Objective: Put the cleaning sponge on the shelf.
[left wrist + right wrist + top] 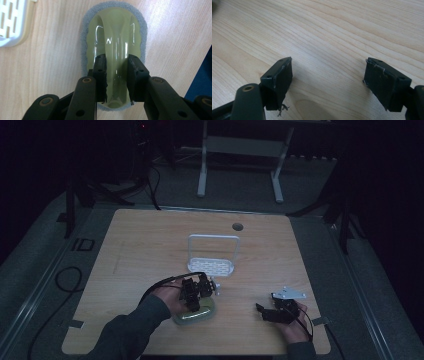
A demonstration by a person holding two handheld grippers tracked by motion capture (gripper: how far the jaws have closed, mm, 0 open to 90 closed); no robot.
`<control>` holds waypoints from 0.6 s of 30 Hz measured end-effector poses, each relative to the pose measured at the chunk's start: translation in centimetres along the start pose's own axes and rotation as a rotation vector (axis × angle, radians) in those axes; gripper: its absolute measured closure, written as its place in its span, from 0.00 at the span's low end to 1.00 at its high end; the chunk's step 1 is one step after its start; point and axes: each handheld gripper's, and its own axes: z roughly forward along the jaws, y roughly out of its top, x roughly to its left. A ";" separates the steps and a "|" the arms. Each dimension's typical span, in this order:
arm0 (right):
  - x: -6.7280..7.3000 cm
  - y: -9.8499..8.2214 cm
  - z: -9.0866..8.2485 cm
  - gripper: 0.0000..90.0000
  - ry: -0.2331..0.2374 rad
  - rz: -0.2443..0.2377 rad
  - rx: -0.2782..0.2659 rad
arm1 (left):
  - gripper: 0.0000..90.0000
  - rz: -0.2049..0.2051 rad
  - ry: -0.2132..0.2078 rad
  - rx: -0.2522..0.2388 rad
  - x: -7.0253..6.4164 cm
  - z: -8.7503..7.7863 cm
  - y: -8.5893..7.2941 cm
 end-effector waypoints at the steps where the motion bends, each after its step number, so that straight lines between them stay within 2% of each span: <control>1: 0.0 0.0 0.0 0.25 0.000 0.000 0.000 | 0.80 0.003 0.009 -0.001 0.1 -0.1 0.0; 14: 0.0 0.0 0.0 0.25 0.000 -0.003 -0.001 | 0.80 0.020 0.044 -0.031 0.8 -0.5 0.6; 18: 0.0 0.0 0.0 0.25 0.000 -0.002 -0.001 | 0.80 0.054 0.076 -0.057 0.9 -0.6 0.6</control>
